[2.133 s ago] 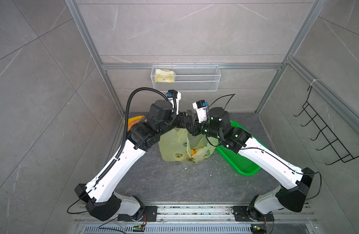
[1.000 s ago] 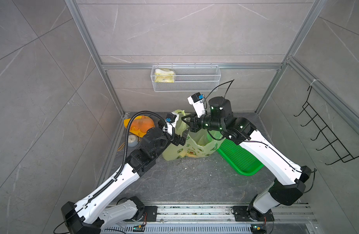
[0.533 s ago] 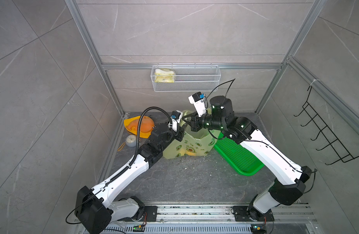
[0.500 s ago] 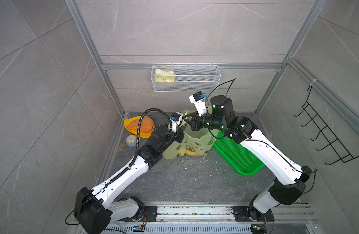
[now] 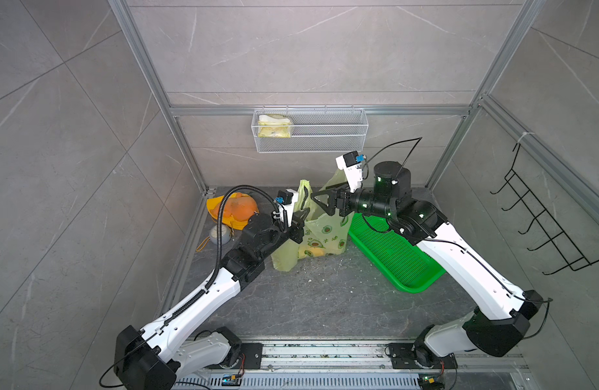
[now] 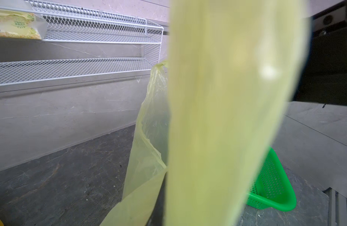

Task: Place the pears into plastic bags & tie knots
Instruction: Tie the plastic bag at the center of the board.

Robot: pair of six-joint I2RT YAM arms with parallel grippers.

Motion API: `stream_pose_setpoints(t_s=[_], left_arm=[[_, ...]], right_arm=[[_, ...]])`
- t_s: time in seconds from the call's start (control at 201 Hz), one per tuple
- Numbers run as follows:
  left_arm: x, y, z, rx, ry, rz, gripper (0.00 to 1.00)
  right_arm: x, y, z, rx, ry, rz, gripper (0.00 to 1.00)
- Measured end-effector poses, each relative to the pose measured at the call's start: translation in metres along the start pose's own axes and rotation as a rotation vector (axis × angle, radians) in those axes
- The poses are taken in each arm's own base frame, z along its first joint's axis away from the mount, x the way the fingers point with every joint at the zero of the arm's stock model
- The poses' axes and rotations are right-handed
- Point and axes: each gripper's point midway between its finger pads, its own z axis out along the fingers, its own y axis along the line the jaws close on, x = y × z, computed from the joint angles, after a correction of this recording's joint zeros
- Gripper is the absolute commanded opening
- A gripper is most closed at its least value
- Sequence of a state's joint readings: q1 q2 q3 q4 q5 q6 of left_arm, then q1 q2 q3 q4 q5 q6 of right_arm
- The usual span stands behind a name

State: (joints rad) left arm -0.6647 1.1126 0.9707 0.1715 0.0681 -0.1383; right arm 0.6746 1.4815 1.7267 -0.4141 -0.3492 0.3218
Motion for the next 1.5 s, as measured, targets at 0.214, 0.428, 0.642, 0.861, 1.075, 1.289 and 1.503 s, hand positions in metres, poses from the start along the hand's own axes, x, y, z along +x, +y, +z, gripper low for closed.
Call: stream_pose_setpoints(t_s=[0.214, 0.428, 0.642, 0.861, 1.075, 1.289, 1.503], left_arm=[[0.004, -0.003, 0.002, 0.021, 0.015, -0.012, 0.0], [0.011, -0.005, 0.007, 0.038, 0.041, -0.017, 0.0], [0.012, -0.006, 0.01, 0.042, 0.047, -0.017, 0.01], [0.011, -0.004, 0.003, 0.025, 0.06, -0.018, 0.79], [-0.017, -0.006, -0.052, -0.001, -0.035, 0.011, 0.93], [-0.049, -0.007, -0.055, 0.004, -0.074, 0.09, 0.94], [-0.037, 0.004, -0.014, 0.057, 0.004, 0.097, 0.89]], right_arm=[[-0.003, 0.007, 0.002, -0.045, -0.007, -0.001, 0.88], [-0.01, 0.01, 0.015, -0.073, -0.016, 0.016, 0.86], [-0.011, 0.005, 0.035, -0.077, -0.004, 0.047, 0.22], [-0.007, 0.001, 0.042, -0.075, 0.012, 0.072, 0.0], [-0.009, 0.006, 0.038, -0.113, 0.016, 0.065, 0.0], [-0.008, 0.029, 0.018, -0.213, 0.022, 0.028, 0.0], [-0.014, 0.044, 0.007, -0.28, 0.008, 0.004, 0.0]])
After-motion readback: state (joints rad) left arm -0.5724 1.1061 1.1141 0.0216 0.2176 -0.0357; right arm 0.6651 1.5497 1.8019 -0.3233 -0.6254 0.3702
